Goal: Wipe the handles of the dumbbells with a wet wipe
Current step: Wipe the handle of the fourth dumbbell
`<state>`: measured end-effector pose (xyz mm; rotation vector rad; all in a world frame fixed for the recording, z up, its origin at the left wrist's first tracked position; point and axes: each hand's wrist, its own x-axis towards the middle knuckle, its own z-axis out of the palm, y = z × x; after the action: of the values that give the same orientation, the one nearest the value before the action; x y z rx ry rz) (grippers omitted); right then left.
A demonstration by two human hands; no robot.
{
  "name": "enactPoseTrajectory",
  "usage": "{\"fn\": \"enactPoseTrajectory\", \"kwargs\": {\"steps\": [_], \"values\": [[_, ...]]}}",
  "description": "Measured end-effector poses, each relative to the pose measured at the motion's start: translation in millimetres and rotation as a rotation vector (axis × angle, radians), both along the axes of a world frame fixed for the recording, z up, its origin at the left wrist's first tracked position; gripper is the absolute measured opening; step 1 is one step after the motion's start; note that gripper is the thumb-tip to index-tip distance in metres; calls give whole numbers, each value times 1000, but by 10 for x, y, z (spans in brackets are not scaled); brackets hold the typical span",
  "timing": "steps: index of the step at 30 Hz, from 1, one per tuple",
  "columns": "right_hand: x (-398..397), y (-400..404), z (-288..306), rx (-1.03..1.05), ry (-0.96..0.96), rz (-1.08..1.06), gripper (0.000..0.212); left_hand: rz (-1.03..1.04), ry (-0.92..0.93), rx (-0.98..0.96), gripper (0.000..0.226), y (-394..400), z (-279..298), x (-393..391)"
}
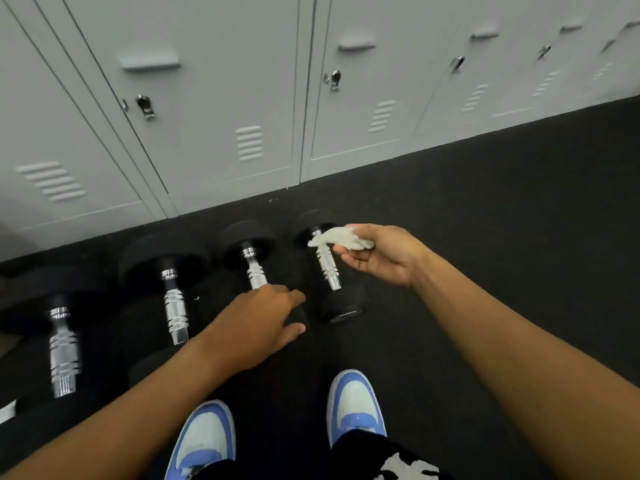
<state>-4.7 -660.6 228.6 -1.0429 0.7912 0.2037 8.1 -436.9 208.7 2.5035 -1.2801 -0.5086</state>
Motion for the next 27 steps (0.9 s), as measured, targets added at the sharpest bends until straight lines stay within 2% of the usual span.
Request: {"fn": "enactPoseTrajectory", "kwargs": {"steps": [5,9,13,18,27], "values": [[-198,-176,497,3,-125,-13,33,-65,-81,-83,41,-251,498,-67],[-304,-272,700,-46,-113,-8,32,-75,-96,-90,39,-454,624,-100],[-316,-384,707,-219,-56,30,25,-54,-78,-85,44,-614,491,-66],[-184,-454,552,-245,-12,-8,15,-33,-35,-88,44,-723,199,73],[250,-519,-78,-270,36,1,34,13,114,-139,45,-864,-474,353]]}}
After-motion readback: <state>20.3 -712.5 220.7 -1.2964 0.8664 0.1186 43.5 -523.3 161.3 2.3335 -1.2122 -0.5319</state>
